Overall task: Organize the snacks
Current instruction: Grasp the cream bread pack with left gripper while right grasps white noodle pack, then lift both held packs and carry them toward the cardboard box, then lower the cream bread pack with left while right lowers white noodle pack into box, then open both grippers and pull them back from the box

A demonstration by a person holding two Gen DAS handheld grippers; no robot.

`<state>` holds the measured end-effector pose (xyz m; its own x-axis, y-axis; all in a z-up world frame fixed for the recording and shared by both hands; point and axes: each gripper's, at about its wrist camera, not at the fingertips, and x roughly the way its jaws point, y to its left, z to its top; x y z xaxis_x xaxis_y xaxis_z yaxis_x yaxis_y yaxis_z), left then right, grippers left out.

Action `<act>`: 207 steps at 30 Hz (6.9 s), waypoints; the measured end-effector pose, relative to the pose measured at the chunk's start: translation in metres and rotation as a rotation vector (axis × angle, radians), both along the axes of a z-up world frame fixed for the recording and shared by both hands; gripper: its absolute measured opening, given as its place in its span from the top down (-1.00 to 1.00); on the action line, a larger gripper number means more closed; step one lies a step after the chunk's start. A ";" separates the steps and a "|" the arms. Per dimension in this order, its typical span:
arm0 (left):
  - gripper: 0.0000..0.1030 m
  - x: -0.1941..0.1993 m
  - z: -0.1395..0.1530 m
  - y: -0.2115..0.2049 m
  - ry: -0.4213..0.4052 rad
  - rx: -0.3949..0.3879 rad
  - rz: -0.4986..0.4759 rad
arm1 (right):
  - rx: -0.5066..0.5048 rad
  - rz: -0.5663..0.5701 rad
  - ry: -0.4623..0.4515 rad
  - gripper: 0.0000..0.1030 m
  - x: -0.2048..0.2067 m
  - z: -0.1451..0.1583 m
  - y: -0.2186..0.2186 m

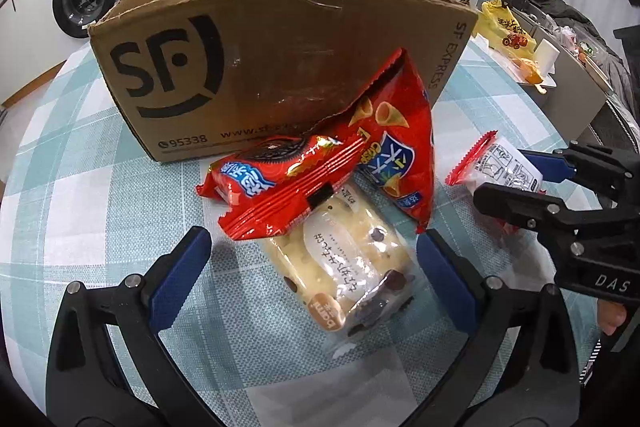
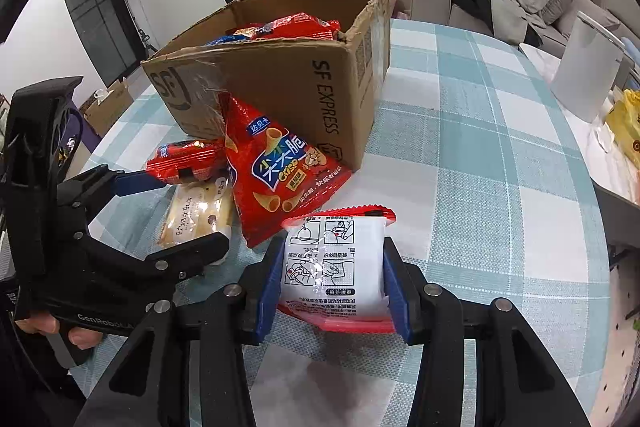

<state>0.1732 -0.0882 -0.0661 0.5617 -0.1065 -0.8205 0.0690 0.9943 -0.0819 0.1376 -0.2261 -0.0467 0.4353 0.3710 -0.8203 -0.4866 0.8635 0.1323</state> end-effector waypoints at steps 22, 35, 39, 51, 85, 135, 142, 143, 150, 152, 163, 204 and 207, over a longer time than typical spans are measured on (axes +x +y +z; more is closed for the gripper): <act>-0.14 -0.003 -0.005 -0.002 0.013 0.050 -0.049 | 0.002 0.005 -0.011 0.09 -0.003 0.004 0.002; -0.08 -0.030 0.006 -0.005 -0.063 0.022 -0.132 | 0.022 0.007 -0.032 0.09 -0.005 0.008 0.005; -0.08 -0.039 0.013 -0.008 -0.080 0.017 -0.160 | 0.024 0.007 -0.044 0.10 -0.006 0.011 0.005; -0.07 -0.067 0.044 -0.017 -0.144 -0.008 -0.212 | 0.089 0.020 -0.087 0.10 -0.014 0.030 0.002; -0.07 -0.058 0.087 0.037 -0.243 -0.063 -0.034 | 0.121 -0.078 -0.176 0.11 -0.026 0.055 0.037; -0.07 0.034 0.129 0.082 -0.278 -0.127 0.091 | 0.341 -0.028 -0.084 0.11 0.065 0.100 0.058; -0.07 0.048 0.125 0.083 -0.269 -0.120 0.096 | 0.334 -0.044 -0.057 0.11 0.082 0.100 0.058; -0.07 0.050 0.124 0.082 -0.266 -0.117 0.096 | 0.331 -0.046 -0.055 0.11 0.085 0.099 0.058; -0.07 0.067 0.114 0.079 -0.254 -0.094 0.099 | 0.311 -0.065 -0.042 0.11 0.099 0.092 0.060; -0.08 0.071 0.111 0.077 -0.252 -0.087 0.097 | 0.306 -0.076 -0.036 0.11 0.102 0.089 0.060; -0.08 0.089 0.099 0.071 -0.234 -0.067 0.095 | 0.295 -0.103 -0.028 0.10 0.116 0.080 0.060; -0.98 -0.032 0.100 0.070 -0.287 -0.016 0.107 | 0.253 -0.075 -0.094 -0.98 0.031 0.063 0.023; -0.98 -0.035 0.093 0.069 -0.273 -0.011 0.107 | 0.242 -0.077 -0.091 -0.98 0.027 0.056 0.024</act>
